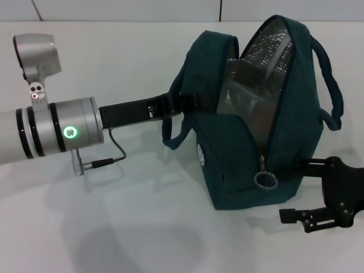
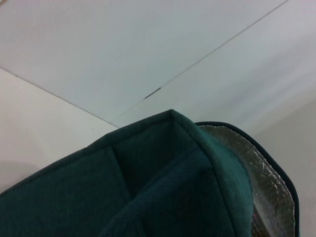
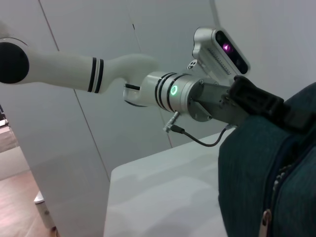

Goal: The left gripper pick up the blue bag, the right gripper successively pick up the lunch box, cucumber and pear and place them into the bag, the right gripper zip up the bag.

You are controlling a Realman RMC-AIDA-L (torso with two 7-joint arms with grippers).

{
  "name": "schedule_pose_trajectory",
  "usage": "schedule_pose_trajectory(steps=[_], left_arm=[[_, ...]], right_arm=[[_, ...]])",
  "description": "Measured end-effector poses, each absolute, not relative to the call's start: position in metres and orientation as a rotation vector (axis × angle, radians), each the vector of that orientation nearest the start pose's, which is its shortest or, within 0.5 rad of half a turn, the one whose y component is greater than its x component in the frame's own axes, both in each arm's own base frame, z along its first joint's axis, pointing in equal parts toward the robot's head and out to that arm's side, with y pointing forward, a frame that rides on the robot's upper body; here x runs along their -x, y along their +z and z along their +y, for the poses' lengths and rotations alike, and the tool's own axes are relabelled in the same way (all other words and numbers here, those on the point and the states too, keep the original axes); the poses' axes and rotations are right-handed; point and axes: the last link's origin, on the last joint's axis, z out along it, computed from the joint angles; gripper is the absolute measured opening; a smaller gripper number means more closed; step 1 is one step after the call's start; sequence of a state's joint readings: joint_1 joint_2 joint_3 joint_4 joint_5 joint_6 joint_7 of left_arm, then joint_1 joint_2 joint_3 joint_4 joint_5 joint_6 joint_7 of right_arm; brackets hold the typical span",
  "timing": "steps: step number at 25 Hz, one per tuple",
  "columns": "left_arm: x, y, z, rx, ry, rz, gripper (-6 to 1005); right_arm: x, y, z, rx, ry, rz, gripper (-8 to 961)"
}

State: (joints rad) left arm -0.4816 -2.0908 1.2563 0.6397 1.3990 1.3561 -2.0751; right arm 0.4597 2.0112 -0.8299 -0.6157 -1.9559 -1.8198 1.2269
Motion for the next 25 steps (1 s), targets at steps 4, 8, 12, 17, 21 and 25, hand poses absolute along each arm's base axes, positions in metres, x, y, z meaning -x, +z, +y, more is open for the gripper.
schedule_pose_trajectory(steps=[4,8,12,17,21,25], left_arm=[[0.208,-0.046,0.331,2.509,-1.101,-1.611,44],[0.209,-0.046,0.330,2.506,-1.100,-1.613,44],[0.209,-0.045,0.330,2.503,-1.112,-1.600,44],[0.209,-0.045,0.330,2.503,-1.122,-1.590,44],[0.209,-0.045,0.330,2.504,-1.122,-1.590,44],[0.209,-0.045,0.329,2.505,-1.123,-1.592,44]], right_arm=[[-0.266,0.003,0.281,2.984,0.824,0.411,826],[-0.264,0.000,0.284,2.976,0.838,0.403,823],[-0.263,-0.003,0.285,2.975,0.842,0.409,819],[-0.262,-0.004,0.286,2.970,0.857,0.417,607],[-0.261,-0.007,0.287,2.964,0.856,0.428,430],[-0.262,-0.009,0.288,2.959,0.854,0.444,414]])
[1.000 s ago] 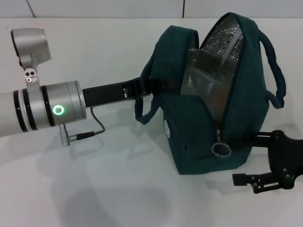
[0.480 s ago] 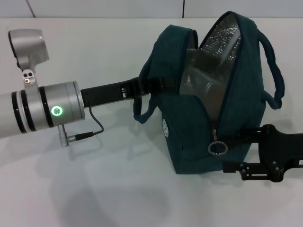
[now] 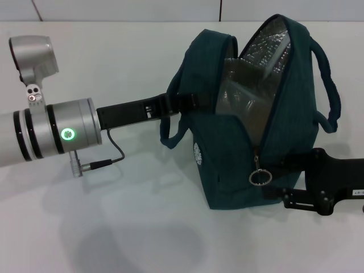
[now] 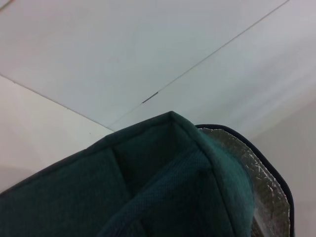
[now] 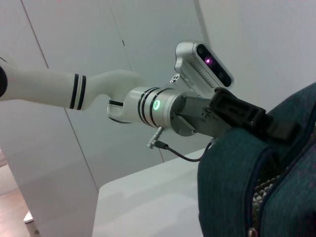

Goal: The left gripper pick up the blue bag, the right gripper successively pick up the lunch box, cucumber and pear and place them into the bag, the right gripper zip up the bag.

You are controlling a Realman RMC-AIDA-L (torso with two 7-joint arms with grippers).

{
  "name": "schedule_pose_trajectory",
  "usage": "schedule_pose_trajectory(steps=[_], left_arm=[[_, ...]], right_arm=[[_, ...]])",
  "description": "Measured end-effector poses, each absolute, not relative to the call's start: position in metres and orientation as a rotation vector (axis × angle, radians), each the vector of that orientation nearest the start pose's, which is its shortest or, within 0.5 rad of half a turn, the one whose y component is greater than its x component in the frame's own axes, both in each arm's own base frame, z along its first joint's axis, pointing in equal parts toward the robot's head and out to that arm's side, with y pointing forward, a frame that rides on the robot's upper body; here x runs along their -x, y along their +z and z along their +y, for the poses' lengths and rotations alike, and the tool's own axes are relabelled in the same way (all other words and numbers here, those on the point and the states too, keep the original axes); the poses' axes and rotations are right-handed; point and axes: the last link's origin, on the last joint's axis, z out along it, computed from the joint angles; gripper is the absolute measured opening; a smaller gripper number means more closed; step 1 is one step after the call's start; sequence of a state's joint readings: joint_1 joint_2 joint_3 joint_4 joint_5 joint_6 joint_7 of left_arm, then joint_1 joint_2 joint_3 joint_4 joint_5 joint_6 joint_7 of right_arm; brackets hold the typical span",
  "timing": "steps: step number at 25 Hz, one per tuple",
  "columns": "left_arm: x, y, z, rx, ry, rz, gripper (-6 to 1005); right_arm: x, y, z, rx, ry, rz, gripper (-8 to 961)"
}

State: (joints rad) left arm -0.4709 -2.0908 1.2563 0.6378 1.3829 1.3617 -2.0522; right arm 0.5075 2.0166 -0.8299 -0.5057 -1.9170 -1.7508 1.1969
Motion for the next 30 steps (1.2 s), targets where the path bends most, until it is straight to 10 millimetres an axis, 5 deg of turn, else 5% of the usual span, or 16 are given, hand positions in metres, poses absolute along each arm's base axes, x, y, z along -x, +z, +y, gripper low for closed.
schedule_pose_trajectory(steps=[18,26,30], left_arm=[[0.2126,-0.0450,0.3268,2.497,-1.121,-1.606,43],[0.2129,-0.0448,0.3268,2.498,-1.120,-1.602,44],[0.2129,-0.0448,0.3268,2.513,-1.116,-1.558,45]], right_arm=[[-0.2592,-0.0174,0.2916,2.955,0.855,0.469,284],[-0.2599,-0.0183,0.2926,2.950,0.843,0.452,15],[-0.2595,-0.0179,0.2929,2.947,0.846,0.449,10]])
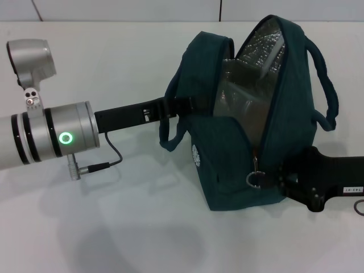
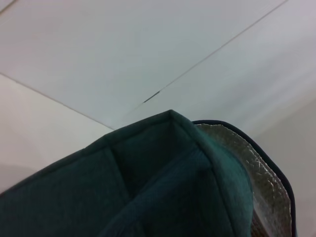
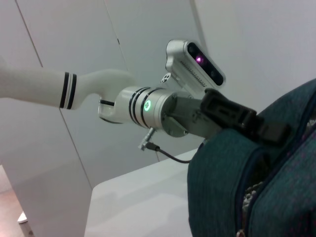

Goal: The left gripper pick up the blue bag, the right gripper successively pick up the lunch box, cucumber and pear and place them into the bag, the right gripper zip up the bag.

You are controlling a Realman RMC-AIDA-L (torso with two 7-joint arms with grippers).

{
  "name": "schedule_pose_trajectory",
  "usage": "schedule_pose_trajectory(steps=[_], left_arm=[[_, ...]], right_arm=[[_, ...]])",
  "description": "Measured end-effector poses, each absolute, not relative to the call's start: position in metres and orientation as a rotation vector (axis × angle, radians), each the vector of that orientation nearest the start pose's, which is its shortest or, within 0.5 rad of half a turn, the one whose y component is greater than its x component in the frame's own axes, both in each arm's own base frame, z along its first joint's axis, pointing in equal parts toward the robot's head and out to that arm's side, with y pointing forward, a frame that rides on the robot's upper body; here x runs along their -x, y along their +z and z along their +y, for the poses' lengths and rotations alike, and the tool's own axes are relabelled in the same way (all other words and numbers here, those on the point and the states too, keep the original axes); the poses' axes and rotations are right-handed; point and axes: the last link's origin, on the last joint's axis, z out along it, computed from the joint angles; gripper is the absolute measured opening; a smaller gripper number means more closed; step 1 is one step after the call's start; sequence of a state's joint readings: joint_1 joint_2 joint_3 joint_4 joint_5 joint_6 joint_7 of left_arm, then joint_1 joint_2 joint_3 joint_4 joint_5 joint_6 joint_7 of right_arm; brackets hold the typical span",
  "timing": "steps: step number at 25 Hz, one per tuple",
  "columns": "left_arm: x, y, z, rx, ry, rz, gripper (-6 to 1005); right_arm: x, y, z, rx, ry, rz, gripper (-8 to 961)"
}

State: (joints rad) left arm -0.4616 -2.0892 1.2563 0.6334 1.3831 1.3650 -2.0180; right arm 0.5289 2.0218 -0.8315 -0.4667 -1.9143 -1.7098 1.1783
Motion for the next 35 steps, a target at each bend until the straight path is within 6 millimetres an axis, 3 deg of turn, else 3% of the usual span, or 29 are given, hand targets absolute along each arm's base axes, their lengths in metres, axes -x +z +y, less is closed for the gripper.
schedule_pose_trajectory(steps=[6,15,25,31,35], left_arm=[[0.215,-0.042,0.327,2.534,-1.118,-1.446,53],[0.223,-0.031,0.332,2.491,-1.150,-1.332,156],[0.228,-0.015,0.331,2.435,-1.239,-1.250,628],[0.228,-0.005,0.328,2.398,-1.329,-1.155,708],[0.231,-0.002,0.328,2.358,-1.357,-1.155,708]], right_arm=[[-0.259,-0.010,0.293,2.907,0.898,0.435,8],[-0.256,-0.002,0.290,2.906,0.951,0.376,8],[-0.252,0.015,0.290,2.835,1.025,0.314,8],[-0.240,0.025,0.302,2.746,1.113,0.252,8],[-0.232,0.026,0.310,2.706,1.152,0.235,8]])
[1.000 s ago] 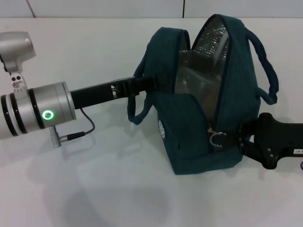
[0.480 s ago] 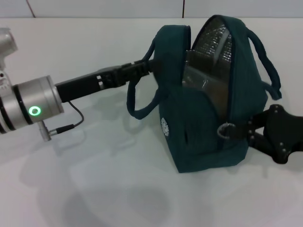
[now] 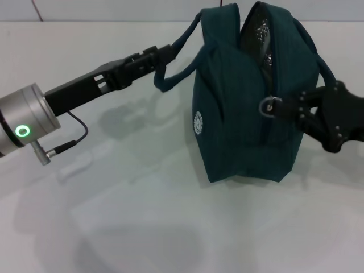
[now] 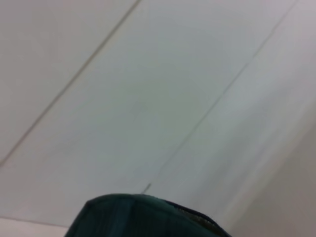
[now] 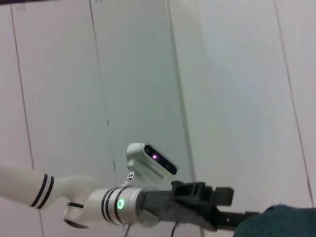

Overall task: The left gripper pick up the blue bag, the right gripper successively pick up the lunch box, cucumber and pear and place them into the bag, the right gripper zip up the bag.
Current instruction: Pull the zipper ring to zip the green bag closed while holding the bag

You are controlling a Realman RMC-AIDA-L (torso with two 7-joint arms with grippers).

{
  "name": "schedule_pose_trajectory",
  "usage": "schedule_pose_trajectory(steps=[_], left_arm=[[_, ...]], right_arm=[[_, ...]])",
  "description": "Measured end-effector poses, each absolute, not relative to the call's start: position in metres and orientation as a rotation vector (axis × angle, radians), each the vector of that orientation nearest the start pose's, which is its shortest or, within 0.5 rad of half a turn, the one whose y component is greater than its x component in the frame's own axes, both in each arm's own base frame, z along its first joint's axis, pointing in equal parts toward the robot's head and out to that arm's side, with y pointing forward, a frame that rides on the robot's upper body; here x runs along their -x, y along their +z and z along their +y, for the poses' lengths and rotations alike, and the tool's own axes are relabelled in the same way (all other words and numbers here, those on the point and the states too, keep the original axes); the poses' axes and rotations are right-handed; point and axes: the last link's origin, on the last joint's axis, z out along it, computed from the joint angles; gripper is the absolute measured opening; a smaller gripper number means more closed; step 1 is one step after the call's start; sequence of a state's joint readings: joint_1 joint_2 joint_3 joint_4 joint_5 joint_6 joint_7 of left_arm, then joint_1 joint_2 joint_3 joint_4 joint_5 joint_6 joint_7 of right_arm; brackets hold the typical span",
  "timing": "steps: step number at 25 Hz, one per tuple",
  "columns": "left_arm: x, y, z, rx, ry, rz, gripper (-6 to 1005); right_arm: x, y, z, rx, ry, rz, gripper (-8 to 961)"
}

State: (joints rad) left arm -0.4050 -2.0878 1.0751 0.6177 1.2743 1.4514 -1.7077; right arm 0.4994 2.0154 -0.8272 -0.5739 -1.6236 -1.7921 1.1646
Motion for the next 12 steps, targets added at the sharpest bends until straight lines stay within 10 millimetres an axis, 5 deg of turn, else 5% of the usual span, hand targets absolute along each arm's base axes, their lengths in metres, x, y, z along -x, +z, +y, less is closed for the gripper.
schedule_pose_trajectory(steps=[5,12], left_arm=[[0.239,0.001,0.328,2.302,-1.385,-1.173,708],[0.241,0.002,0.326,2.288,-1.393,-1.177,708]], right_arm=[[-0.235,0.003,0.307,2.806,1.066,0.323,8],[-0.246,0.007,0.297,2.812,1.038,0.414,8]])
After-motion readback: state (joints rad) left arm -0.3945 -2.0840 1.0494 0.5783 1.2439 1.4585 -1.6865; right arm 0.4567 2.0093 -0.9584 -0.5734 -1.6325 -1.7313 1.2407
